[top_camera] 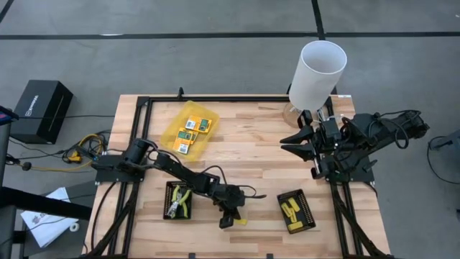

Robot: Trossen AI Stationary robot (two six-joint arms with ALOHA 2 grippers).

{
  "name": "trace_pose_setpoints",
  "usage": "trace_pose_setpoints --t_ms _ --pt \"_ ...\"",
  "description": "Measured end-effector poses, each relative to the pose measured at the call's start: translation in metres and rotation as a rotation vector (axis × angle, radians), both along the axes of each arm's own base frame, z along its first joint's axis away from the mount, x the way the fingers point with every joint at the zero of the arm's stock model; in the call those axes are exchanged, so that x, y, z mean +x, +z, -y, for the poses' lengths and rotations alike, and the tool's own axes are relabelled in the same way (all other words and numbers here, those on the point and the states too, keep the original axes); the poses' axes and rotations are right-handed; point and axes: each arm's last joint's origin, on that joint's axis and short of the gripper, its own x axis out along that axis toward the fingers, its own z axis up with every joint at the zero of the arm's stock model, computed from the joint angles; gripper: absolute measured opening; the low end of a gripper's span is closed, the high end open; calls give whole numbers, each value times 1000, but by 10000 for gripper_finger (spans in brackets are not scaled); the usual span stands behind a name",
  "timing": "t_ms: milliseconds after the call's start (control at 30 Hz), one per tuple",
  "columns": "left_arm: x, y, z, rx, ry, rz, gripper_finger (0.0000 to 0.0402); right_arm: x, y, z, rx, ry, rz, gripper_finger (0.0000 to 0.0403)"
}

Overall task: Pick & Place School Supplies
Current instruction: Put the yellow eraser into the right black bin

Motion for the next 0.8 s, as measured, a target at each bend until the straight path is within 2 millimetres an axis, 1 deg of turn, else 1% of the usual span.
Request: trace_pose_setpoints --t_ms 233,367,533,800 --pt "3 -1 -12 0 26 -4 0 0 0 0 0 0 0 56" --pt "2 -7 -24 11 54 -32 0 0 0 0 0 0 0 56" --pt "0 -10 -32 9 68 -36 0 0 0 0 0 0 0 56" --pt "1 -9 -31 -13 52 -27 0 0 0 0 0 0 0 56"
